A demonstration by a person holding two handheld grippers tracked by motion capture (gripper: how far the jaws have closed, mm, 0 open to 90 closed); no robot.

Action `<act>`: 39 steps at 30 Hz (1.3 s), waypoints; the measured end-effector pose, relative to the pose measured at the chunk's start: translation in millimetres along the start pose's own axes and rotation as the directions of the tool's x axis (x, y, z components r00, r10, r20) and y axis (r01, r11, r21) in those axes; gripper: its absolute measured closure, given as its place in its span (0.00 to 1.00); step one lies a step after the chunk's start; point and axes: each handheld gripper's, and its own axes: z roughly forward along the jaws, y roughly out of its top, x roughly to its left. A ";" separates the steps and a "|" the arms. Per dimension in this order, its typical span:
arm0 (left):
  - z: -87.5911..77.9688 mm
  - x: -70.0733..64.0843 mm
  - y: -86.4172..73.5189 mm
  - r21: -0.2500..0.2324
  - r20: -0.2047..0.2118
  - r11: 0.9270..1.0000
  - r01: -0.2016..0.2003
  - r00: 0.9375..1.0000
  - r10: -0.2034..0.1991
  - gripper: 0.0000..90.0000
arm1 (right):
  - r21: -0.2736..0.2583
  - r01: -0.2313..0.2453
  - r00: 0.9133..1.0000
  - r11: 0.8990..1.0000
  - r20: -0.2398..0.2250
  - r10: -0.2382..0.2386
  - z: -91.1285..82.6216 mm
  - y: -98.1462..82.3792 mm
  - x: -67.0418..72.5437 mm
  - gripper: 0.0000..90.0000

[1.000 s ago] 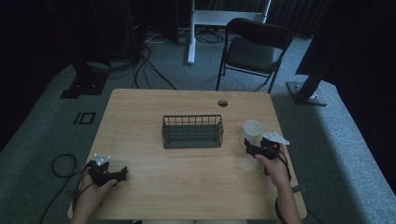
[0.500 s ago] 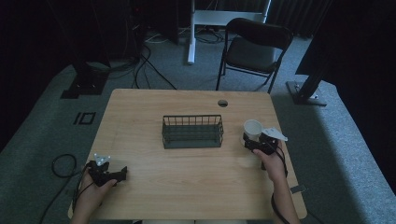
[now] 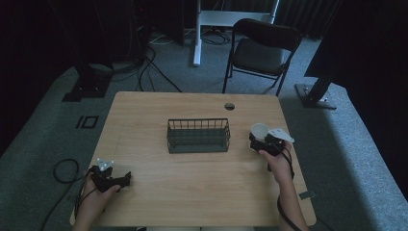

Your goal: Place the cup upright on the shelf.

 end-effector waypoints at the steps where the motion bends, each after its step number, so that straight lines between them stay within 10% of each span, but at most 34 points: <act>1: 0.0 0.0 0.0 0.000 0.000 1.000 0.000 1.000 0.000 0.00 | 0.002 0.001 1.000 1.000 0.002 -0.001 0.2 -0.2 0.4 0.19; 39: 0.0 0.0 0.0 0.000 0.000 1.000 0.000 1.000 0.000 0.00 | -0.031 0.006 0.993 0.999 -0.121 -0.010 -27.6 48.3 17.5 0.22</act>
